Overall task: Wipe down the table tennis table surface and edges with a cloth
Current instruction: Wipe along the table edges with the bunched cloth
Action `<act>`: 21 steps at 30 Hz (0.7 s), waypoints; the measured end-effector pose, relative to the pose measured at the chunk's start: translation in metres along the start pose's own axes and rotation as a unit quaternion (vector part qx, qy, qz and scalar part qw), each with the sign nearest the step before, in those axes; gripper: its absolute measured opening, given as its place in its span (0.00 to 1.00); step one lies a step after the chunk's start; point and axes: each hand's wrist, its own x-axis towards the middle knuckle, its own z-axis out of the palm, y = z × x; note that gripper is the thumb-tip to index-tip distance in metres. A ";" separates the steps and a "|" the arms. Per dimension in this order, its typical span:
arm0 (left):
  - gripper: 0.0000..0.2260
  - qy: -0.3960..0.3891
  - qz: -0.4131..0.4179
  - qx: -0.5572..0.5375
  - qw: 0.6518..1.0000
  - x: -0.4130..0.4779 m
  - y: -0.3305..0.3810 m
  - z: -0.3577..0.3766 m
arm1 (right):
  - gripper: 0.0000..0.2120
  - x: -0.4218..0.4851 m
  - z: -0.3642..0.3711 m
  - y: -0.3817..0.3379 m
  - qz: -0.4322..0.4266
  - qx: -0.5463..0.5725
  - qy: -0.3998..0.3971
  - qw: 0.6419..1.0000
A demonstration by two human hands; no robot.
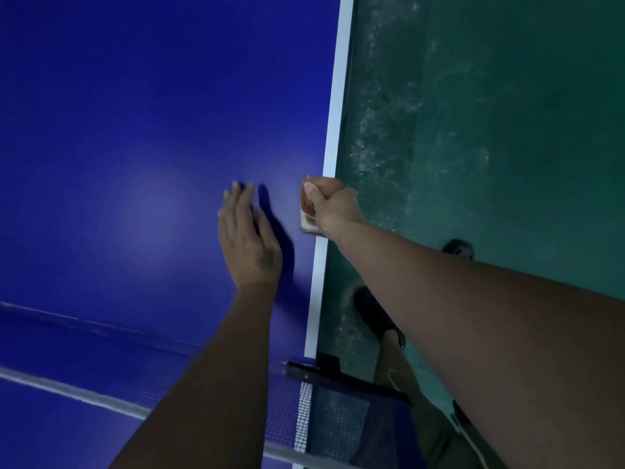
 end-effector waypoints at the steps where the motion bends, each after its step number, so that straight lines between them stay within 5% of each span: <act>1: 0.19 0.005 -0.024 -0.018 1.000 0.018 0.012 0.005 | 0.38 0.004 -0.002 -0.003 0.002 0.003 -0.003 1.000; 5: 0.22 -0.001 -0.053 -0.056 0.997 0.083 0.044 0.023 | 0.37 0.018 -0.006 -0.013 -0.009 0.010 0.003 1.000; 9: 0.23 0.005 -0.084 0.059 0.995 0.102 0.049 0.039 | 0.22 0.028 -0.005 -0.019 -0.007 0.039 0.019 0.999; 15: 0.26 -0.004 -0.102 0.113 0.988 0.102 0.049 0.045 | 0.16 0.038 -0.012 -0.038 -0.009 0.022 0.028 0.999; 19: 0.27 -0.007 -0.105 0.126 0.986 0.104 0.050 0.046 | 0.33 0.046 -0.018 -0.060 0.014 0.005 0.008 1.000; 21: 0.26 -0.003 -0.103 0.126 0.987 0.105 0.050 0.046 | 0.24 0.050 -0.024 -0.069 0.029 0.005 0.002 1.000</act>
